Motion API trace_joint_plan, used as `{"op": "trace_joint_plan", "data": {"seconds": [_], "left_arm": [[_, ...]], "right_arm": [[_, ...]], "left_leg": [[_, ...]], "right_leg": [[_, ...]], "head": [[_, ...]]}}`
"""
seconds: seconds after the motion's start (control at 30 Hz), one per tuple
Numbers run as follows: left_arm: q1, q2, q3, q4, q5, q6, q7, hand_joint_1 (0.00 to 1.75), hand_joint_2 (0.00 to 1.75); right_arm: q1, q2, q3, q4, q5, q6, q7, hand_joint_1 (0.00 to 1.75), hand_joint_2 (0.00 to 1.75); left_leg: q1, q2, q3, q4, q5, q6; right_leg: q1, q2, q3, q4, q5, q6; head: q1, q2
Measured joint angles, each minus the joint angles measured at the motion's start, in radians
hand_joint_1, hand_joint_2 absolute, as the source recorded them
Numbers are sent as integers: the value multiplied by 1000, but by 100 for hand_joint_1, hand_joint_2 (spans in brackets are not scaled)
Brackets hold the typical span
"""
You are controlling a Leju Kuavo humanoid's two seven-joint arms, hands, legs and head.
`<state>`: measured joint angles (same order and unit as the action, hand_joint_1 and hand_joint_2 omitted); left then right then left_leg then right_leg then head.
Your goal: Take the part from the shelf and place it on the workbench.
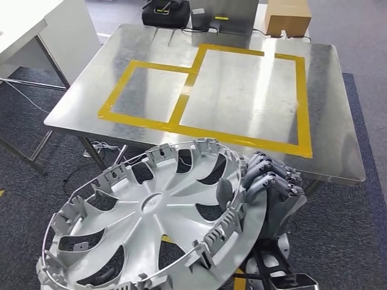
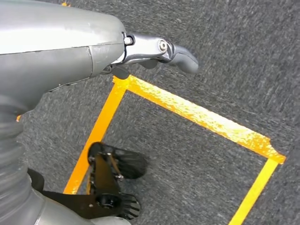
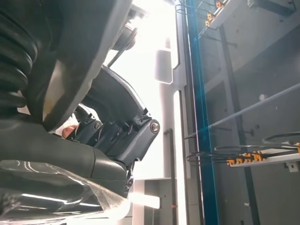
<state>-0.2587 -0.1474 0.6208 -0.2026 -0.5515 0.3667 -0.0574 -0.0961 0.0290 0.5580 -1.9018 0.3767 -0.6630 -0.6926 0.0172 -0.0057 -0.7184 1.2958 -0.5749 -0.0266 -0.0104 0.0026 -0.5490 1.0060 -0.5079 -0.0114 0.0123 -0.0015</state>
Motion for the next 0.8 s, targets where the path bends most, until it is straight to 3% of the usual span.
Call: {"op": "trace_joint_plan", "data": {"seconds": [0.07,0.1,0.13,0.3,0.37,0.43,0.47,0.5,0.57,0.6,0.63,0.7,0.8], "left_arm": [[1,2,2,0,1,1,0,0,175],[0,2,2,0,1,1,-1,0,175],[0,2,3,0,1,1,-1,0,175],[-1,-1,11,1,-3,-12,-3,0,175],[-6,-1,13,1,-10,-21,-4,0,175],[-10,-4,14,1,-20,-29,-3,0,175],[-10,-6,14,1,-26,-32,-1,0,175],[-11,-7,14,1,-34,-35,3,0,175],[-15,-10,13,1,-50,-40,10,0,175],[-19,-12,12,1,-58,-43,14,0,175],[-23,-15,12,1,-64,-44,18,0,175],[-31,-20,11,1,-75,-43,26,0,175],[-41,-26,8,0,-90,-36,35,0,175]], "right_arm": [[2,0,-1,0,-6,4,0,175,175],[1,0,-2,0,-8,7,0,175,175],[-1,0,-4,0,-9,12,0,175,175],[-22,-2,-26,7,-54,81,12,175,175],[-52,-3,-47,24,-63,132,32,175,175],[-91,-3,-70,64,-48,183,59,175,175],[-113,-2,-81,94,-35,206,73,175,175],[-140,-1,-90,133,-20,229,87,175,175],[-207,2,-103,223,14,265,113,175,175],[-243,4,-107,271,31,276,123,175,175],[-281,9,-109,320,49,281,134,175,175],[-357,22,-112,415,86,284,157,175,175],[-455,49,-111,536,124,279,189,175,175]], "left_leg": [[4,1,32,-114,95,-2],[3,2,54,-171,127,-2],[2,3,71,-216,140,3],[-1,0,94,-258,116,38],[0,0,102,-261,110,50],[-2,1,106,-261,103,57],[-3,1,111,-261,98,58],[-3,0,118,-261,93,59],[-4,-2,138,-261,80,57],[-5,-4,146,-261,74,54],[-5,-6,150,-261,70,49],[-6,-6,147,-262,68,39],[-7,-3,144,-253,59,22]], "right_leg": [[-2,1,23,0,-17,8],[-1,2,31,1,-26,14],[1,2,34,2,-32,21],[1,-1,26,11,-54,49],[0,-2,-35,112,-91,55],[0,-2,-132,250,-121,57],[0,-2,-167,286,-114,57],[0,-2,-183,285,-85,56],[0,-2,-162,179,12,49],[2,-2,-138,120,49,45],[4,-2,-116,71,69,40],[9,1,-95,35,63,32],[2,4,-82,15,56,21]], "head": [[0,0],[-1,0],[-3,0],[2,0],[8,0],[11,0],[11,0],[11,0],[12,0],[12,0],[12,0],[14,0],[18,0]]}}
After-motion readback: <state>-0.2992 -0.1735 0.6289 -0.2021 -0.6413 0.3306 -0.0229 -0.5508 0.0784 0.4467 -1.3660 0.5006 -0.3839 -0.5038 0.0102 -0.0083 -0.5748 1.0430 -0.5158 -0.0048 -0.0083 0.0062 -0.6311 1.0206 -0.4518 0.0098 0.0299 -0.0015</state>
